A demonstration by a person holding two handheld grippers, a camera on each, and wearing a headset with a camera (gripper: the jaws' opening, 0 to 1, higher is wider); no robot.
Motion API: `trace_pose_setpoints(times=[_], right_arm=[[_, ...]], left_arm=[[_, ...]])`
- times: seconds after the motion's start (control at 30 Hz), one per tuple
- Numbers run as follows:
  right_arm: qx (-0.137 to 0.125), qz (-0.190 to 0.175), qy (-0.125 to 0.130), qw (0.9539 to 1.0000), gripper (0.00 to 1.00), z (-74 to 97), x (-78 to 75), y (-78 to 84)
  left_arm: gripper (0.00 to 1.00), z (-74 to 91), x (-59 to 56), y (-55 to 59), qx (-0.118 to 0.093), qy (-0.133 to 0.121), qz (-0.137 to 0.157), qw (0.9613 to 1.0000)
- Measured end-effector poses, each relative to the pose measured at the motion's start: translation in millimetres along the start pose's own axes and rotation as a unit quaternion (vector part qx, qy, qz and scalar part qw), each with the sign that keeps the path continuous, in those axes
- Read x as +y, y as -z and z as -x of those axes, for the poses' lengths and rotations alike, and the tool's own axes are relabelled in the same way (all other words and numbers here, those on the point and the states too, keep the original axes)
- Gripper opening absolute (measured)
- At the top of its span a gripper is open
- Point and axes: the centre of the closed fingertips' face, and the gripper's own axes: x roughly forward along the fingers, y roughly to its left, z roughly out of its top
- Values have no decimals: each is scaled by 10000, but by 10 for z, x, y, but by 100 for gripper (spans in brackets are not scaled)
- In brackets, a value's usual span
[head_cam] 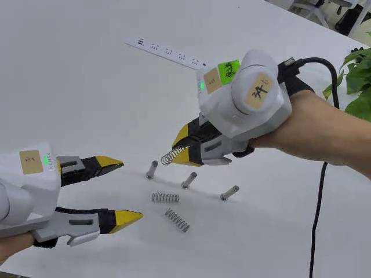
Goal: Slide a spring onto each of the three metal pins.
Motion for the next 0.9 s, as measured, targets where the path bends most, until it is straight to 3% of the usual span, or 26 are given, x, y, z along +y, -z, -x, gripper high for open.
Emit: trace_pose_setpoints(times=[0.4, 0.9], right_arm=[[348, 72, -130, 9993, 12, -250, -96, 84], [566, 183, -303, 9978, 12, -430, -120, 115]], left_arm=[[75, -7, 63, 129, 58, 3, 144, 9999], [78, -60, 54, 150, 2, 88, 251, 9996]])
